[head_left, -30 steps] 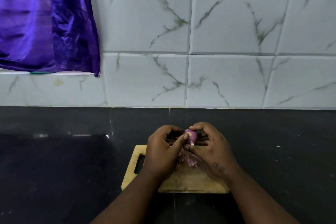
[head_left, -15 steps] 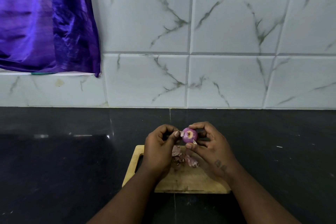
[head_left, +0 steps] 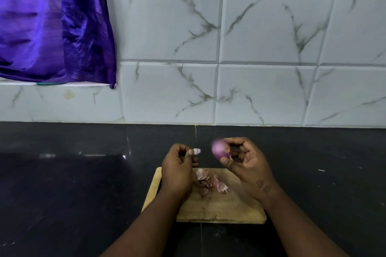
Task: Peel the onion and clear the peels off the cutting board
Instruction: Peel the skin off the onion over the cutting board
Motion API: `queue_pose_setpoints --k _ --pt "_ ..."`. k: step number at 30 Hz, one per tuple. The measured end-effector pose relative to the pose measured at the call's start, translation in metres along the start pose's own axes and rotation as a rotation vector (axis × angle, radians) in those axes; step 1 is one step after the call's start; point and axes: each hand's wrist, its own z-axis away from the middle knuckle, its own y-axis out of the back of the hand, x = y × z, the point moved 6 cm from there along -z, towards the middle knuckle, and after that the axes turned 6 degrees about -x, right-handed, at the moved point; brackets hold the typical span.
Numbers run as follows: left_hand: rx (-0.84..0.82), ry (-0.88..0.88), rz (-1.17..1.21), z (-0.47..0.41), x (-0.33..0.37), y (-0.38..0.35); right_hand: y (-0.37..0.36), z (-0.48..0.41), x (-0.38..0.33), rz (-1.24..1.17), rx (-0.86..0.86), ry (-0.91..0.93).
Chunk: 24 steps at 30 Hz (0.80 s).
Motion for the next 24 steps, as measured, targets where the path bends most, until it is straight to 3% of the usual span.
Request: queue_pose_setpoints --k 5,9,16,24 --pt "-0.098 -0.090 -0.238 0.007 0.011 -0.010 -0.002 0.002 0.005 0.052 -0.035 -0.032" --pt "-0.096 -0.135 -0.245 0.010 0.018 -0.009 -0.006 0.003 0.007 0.076 -0.096 -0.044" --pt "-0.045 -0.451 -0.517 0.019 0.040 -0.010 -0.007 0.003 0.006 0.128 -0.156 -0.061" --pt "-0.075 -0.538 -0.713 0.026 0.045 -0.017 -0.005 0.003 0.008 0.196 -0.153 -0.091"
